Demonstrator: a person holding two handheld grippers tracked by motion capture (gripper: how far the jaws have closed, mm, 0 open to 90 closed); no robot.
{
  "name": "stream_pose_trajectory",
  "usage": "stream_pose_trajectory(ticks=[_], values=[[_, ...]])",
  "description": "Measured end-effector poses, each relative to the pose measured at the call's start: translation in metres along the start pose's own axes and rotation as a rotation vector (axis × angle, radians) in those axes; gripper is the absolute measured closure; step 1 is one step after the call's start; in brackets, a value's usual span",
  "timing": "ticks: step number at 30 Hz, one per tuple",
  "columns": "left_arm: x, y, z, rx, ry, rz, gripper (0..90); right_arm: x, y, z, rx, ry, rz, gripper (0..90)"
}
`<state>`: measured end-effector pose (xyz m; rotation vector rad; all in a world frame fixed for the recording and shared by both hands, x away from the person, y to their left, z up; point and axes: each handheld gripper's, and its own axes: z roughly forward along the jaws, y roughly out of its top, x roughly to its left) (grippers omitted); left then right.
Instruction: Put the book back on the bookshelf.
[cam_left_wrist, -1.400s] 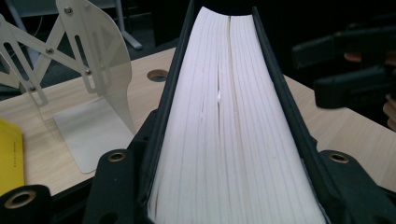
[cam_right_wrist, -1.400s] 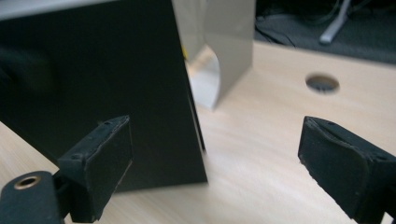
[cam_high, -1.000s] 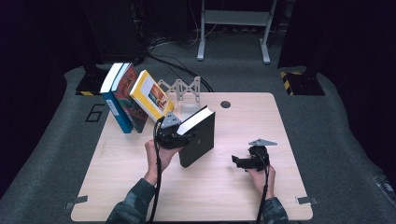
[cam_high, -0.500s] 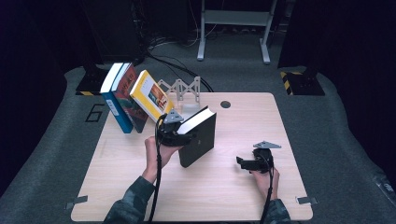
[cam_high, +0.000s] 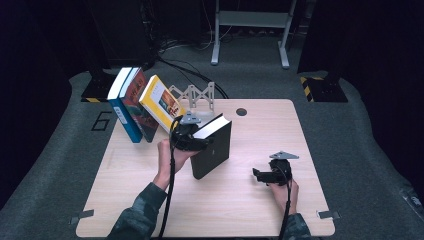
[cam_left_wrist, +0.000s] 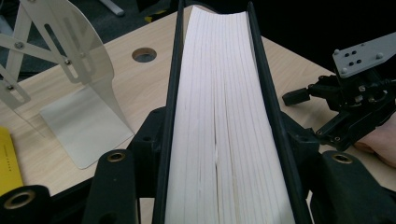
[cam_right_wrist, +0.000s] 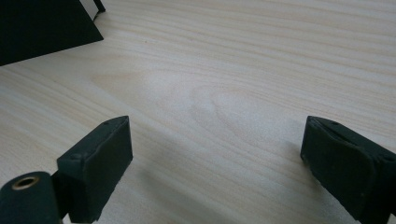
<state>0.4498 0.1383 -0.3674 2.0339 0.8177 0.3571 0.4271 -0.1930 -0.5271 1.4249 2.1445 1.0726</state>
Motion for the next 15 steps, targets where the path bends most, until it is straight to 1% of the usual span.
stream_pose_trajectory(ticks=[1, 2, 3, 4, 5, 7, 10, 11, 12, 14, 15], values=[[-0.0009, 0.0011, 0.0002, 0.008, -0.003, -0.001, 47.0, -0.0002, 0.0000, 0.0000, -0.001, 0.002, 0.002, 8.4], [-0.0015, 0.0025, 0.0007, 0.018, 0.003, 0.014, 47.9, 0.0000, 0.0000, -0.0003, 0.002, 0.003, 0.007, 8.5], [-0.0021, 0.0033, 0.0011, 0.021, 0.013, 0.020, 49.2, -0.0007, -0.0001, -0.0002, -0.002, 0.004, 0.003, 8.5], [-0.0019, 0.0049, 0.0003, 0.039, 0.019, 0.036, 50.1, -0.0008, -0.0001, -0.0003, -0.002, 0.005, 0.003, 8.5], [-0.0025, 0.0054, 0.0002, 0.043, 0.023, 0.032, 51.1, -0.0011, -0.0001, -0.0003, -0.003, 0.006, 0.001, 8.6], [-0.0021, 0.0059, 0.0000, 0.045, 0.033, 0.038, 52.3, -0.0004, -0.0002, -0.0008, 0.002, 0.009, 0.014, 8.6], [-0.0026, 0.0065, -0.0004, 0.051, 0.032, 0.040, 52.9, -0.0014, -0.0004, -0.0009, -0.003, 0.015, 0.010, 8.8], [-0.0022, 0.0064, -0.0001, 0.047, 0.029, 0.039, 52.9, -0.0011, -0.0005, -0.0013, 0.000, 0.013, 0.017, 9.1], [-0.0015, 0.0071, -0.0001, 0.051, 0.031, 0.041, 53.0, -0.0018, -0.0007, -0.0014, 0.001, 0.013, 0.009, 9.1], [-0.0016, 0.0074, 0.0006, 0.048, 0.025, 0.027, 53.1, -0.0018, -0.0006, -0.0013, -0.007, 0.015, 0.018, 9.3], [-0.0007, 0.0087, 0.0004, 0.057, 0.025, 0.037, 53.1, -0.0016, -0.0007, -0.0015, -0.006, 0.015, 0.021, 9.3]])
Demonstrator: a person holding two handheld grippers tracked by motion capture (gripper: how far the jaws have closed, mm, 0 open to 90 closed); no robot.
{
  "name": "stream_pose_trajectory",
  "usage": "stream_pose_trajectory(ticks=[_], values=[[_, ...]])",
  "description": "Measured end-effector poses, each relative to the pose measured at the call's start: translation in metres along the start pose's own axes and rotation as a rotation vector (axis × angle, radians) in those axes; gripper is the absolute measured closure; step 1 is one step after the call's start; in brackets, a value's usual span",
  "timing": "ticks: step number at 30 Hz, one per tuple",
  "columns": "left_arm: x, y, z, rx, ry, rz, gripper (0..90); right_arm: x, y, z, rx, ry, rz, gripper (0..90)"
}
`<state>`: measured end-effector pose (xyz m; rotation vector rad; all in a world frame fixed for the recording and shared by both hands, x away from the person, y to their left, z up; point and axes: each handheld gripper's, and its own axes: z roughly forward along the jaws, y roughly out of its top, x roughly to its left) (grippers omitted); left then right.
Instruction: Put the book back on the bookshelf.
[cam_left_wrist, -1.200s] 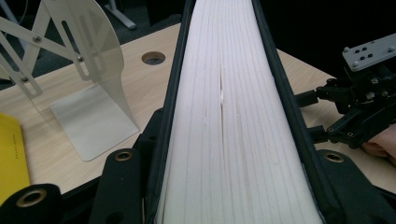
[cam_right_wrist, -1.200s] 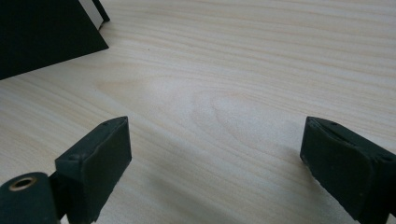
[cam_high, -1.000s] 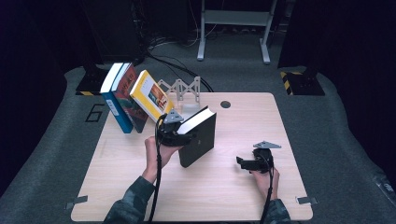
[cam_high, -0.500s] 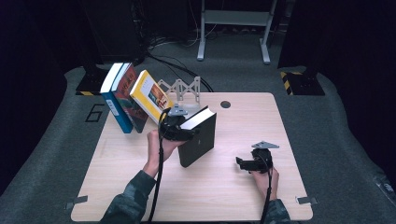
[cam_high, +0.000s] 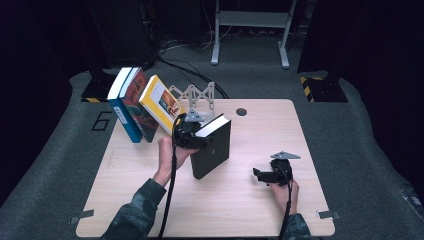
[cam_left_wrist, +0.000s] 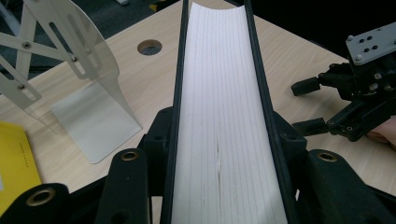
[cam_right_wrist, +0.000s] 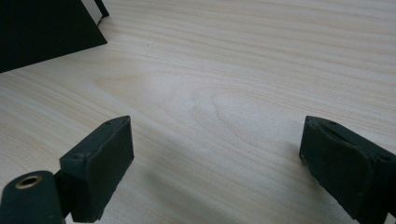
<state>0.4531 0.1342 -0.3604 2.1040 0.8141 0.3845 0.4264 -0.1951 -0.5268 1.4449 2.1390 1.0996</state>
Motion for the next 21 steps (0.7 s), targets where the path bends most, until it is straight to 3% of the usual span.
stream_pose_trajectory(ticks=[1, 7, 14, 16, 21], values=[[-0.001, 0.001, 0.000, 0.000, 0.003, -0.010, 53.1, 0.000, 0.000, 0.000, -0.003, 0.001, -0.004, 9.4], [0.000, 0.011, -0.002, 0.028, 0.012, 0.017, 53.2, 0.000, 0.000, 0.000, -0.004, 0.000, -0.004, 9.6], [0.007, 0.020, -0.015, 0.014, 0.039, 0.002, 53.2, -0.001, 0.000, 0.000, -0.007, 0.004, -0.004, 9.8], [0.012, 0.023, -0.021, 0.014, 0.055, 0.000, 53.1, -0.001, 0.000, 0.000, -0.007, 0.005, -0.003, 9.8], [0.031, 0.028, -0.035, -0.012, 0.094, -0.049, 53.1, -0.002, 0.000, 0.000, -0.006, 0.004, -0.008, 9.8]])
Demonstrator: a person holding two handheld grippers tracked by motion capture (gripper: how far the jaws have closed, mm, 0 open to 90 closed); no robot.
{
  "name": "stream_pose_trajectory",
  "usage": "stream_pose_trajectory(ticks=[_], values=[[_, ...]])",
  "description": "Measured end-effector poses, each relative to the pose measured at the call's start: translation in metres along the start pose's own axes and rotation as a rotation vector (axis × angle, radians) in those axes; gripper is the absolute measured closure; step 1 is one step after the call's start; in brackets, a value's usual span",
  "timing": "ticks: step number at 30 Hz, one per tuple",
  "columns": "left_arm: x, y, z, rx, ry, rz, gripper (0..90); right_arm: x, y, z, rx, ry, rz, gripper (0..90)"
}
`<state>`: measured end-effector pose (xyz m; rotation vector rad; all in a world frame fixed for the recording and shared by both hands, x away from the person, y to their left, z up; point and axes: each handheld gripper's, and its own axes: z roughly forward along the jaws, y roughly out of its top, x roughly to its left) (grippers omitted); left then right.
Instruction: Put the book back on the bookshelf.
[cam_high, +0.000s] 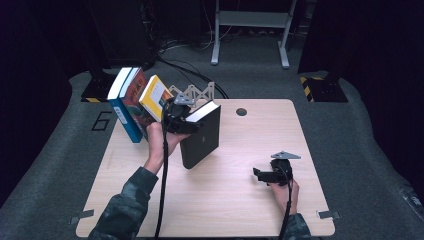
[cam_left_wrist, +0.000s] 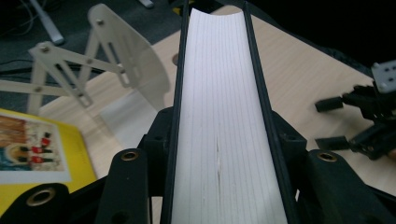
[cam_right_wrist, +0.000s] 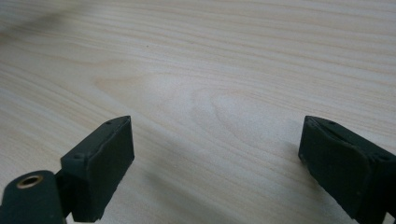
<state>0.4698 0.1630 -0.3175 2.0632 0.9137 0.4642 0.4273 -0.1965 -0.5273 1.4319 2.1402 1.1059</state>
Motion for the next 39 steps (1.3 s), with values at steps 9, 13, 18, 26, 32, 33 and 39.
stream_pose_trajectory(ticks=[9, 13, 18, 26, 32, 33, 39], values=[[0.020, 0.007, 0.001, 0.022, 0.077, -0.037, 53.0, 0.000, 0.000, 0.000, -0.001, -0.005, 0.004, 9.8], [0.029, 0.012, 0.006, 0.036, 0.084, -0.050, 53.1, 0.000, 0.000, 0.000, -0.004, -0.002, 0.004, 9.9], [0.039, 0.024, 0.015, 0.034, 0.130, -0.073, 53.1, -0.001, 0.000, 0.000, -0.004, 0.000, 0.007, 9.3], [0.047, 0.044, 0.032, 0.015, 0.173, -0.096, 53.1, -0.002, 0.000, 0.000, -0.006, 0.008, 0.023, 9.3], [0.056, 0.053, 0.048, 0.018, 0.196, -0.137, 53.0, -0.003, 0.000, 0.000, -0.011, 0.012, 0.023, 9.3], [0.056, 0.053, 0.048, 0.018, 0.196, -0.137, 53.0, -0.003, 0.000, 0.000, -0.011, 0.012, 0.023, 9.3], [0.063, 0.056, 0.066, -0.001, 0.195, -0.192, 53.0, -0.003, 0.000, 0.000, -0.014, 0.016, 0.020, 9.4]])
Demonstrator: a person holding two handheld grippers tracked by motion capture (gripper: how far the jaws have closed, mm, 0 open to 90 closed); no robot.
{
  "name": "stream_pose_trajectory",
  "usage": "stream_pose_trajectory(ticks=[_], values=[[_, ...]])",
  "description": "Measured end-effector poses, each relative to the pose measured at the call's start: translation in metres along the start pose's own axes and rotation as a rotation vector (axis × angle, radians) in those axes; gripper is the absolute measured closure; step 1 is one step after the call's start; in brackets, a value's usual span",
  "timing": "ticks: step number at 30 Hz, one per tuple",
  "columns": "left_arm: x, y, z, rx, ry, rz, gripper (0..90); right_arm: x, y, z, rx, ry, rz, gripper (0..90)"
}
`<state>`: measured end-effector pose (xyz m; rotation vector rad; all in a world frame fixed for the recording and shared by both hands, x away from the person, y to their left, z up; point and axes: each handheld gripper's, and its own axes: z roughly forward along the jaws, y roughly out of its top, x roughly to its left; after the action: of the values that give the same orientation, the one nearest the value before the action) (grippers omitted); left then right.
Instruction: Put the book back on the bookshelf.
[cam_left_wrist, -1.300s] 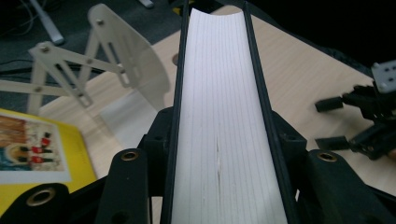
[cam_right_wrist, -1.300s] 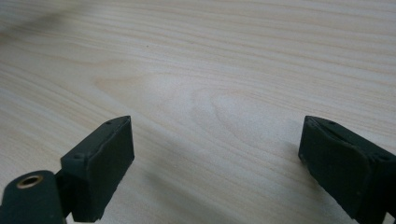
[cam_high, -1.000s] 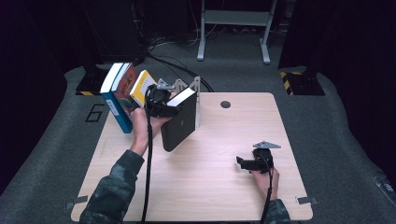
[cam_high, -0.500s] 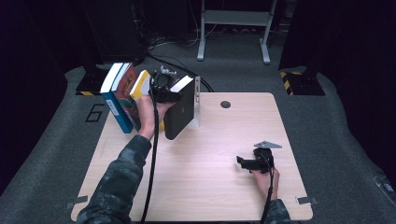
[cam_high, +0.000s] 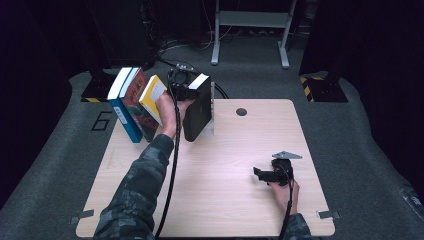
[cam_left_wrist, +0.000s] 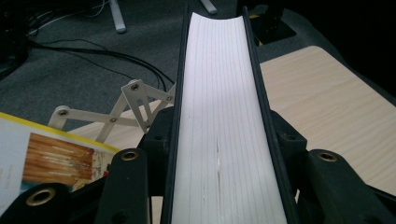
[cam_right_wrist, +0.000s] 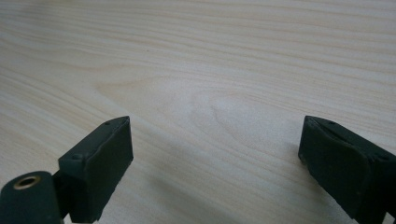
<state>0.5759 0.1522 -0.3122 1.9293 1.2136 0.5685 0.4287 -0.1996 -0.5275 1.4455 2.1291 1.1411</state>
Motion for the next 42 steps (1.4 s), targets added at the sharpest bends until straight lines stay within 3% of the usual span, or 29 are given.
stream_pose_trajectory(ticks=[3, 4, 6, 10, 12, 23, 38, 42], values=[[0.002, 0.001, 0.010, -0.016, 0.025, -0.051, 53.0, 0.000, 0.000, 0.000, 0.000, 0.003, 0.010, 9.5], [0.002, 0.001, 0.010, -0.016, 0.025, -0.051, 53.0, 0.000, 0.000, 0.000, 0.000, 0.003, 0.010, 9.5], [0.001, 0.003, 0.016, -0.035, 0.073, -0.055, 53.1, 0.000, 0.000, 0.000, 0.000, 0.006, 0.005, 9.5], [0.003, 0.002, 0.023, -0.052, 0.096, -0.082, 53.0, 0.000, 0.000, 0.000, 0.000, 0.008, 0.008, 9.6], [0.008, 0.002, 0.029, -0.052, 0.107, -0.126, 53.0, 0.000, 0.000, -0.001, 0.001, 0.006, 0.010, 9.6], [0.009, -0.004, 0.045, -0.060, 0.105, -0.173, 52.9, 0.000, 0.000, 0.000, 0.001, 0.003, 0.012, 9.6], [0.011, -0.009, 0.055, -0.054, 0.107, -0.198, 52.8, 0.001, 0.000, -0.001, 0.007, 0.003, 0.010, 9.6], [0.014, -0.014, 0.057, -0.067, 0.114, -0.228, 52.5, 0.001, 0.000, -0.001, 0.004, 0.004, 0.010, 9.7]])
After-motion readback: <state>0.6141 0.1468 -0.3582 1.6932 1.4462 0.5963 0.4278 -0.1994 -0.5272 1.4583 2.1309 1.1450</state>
